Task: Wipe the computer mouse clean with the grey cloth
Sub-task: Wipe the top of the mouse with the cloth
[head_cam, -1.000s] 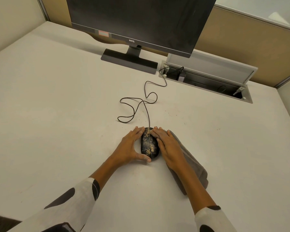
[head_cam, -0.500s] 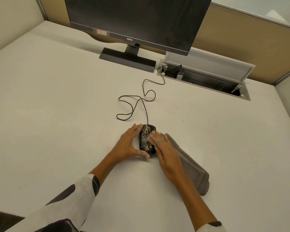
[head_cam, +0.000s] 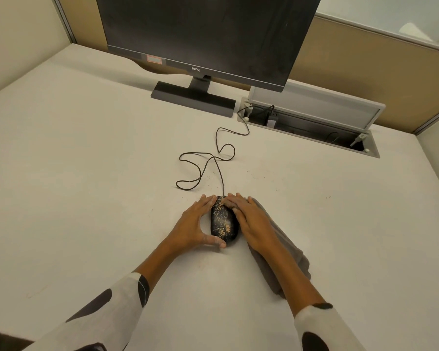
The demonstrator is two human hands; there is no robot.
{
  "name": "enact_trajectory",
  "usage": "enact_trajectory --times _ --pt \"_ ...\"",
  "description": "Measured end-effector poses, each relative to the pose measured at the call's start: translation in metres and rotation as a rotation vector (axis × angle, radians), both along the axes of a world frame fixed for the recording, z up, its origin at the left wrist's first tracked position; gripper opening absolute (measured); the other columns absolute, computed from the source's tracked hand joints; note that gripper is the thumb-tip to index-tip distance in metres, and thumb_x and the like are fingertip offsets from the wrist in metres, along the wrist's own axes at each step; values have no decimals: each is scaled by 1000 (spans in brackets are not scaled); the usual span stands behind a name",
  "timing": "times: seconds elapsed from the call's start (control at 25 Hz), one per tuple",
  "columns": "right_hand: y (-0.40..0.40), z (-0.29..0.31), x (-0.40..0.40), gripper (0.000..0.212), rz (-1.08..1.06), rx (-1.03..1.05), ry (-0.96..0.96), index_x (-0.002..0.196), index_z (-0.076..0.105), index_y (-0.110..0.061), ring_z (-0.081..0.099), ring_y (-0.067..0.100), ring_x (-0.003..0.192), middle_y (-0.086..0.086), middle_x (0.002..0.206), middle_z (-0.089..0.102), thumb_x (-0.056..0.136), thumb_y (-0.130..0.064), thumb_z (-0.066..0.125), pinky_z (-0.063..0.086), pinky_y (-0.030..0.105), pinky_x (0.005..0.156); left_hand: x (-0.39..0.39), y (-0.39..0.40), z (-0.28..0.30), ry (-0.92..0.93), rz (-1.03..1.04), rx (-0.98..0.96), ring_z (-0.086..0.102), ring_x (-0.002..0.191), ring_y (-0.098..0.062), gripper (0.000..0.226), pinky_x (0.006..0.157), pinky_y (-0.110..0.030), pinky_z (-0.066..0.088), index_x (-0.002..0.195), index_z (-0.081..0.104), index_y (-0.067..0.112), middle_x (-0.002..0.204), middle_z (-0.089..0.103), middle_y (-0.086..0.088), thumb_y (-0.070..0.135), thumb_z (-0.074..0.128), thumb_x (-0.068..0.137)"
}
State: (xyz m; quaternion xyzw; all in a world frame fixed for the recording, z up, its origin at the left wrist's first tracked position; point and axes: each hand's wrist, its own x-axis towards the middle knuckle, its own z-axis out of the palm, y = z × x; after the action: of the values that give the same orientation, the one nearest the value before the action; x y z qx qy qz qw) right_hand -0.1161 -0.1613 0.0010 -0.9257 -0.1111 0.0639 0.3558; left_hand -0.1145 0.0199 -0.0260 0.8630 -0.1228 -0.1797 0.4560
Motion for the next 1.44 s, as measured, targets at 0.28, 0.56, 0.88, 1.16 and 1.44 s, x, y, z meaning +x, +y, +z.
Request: enact_trajectory --times 0.28,0.56,0.88,1.16,1.44 --pt "14 -5 -14 35 -107 -40 -66 132 47 -11 37 20 133 9 139 49 99 -6 35 11 32 118 0 -2 -1 -24 -4 10 6 143 -11 116 117 -35 11 144 17 24 156 18 1 44 85 52" --pt "21 -14 -74 56 -146 -337 -218 137 36 2 41 30 131 19 138 48 83 11 49 15 40 117 0 -2 -1 -15 -13 37 6 144 -15 116 119 -40 11 144 15 22 156 15 -2 44 84 54" --pt "2 1 -66 38 -157 53 -100 127 52 -13 43 8 125 -6 127 54 94 5 43 16 27 115 0 0 1 -4 -10 26 7 144 -15 116 119 -42 12 144 15 24 157 14 -1 45 84 53" --pt "17 5 17 36 -126 -20 39 123 55 -10 31 25 137 11 132 56 96 1 35 7 41 118 0 1 -1 -14 -12 -13 6 143 -12 116 115 -33 9 144 16 27 156 14 1 44 85 53" --pt "16 2 -11 41 -118 100 -33 126 54 -8 33 22 137 11 136 52 91 8 41 10 35 118 2 0 -6 -38 -18 -12 6 143 -12 117 117 -35 9 144 17 24 155 18 0 47 84 52"
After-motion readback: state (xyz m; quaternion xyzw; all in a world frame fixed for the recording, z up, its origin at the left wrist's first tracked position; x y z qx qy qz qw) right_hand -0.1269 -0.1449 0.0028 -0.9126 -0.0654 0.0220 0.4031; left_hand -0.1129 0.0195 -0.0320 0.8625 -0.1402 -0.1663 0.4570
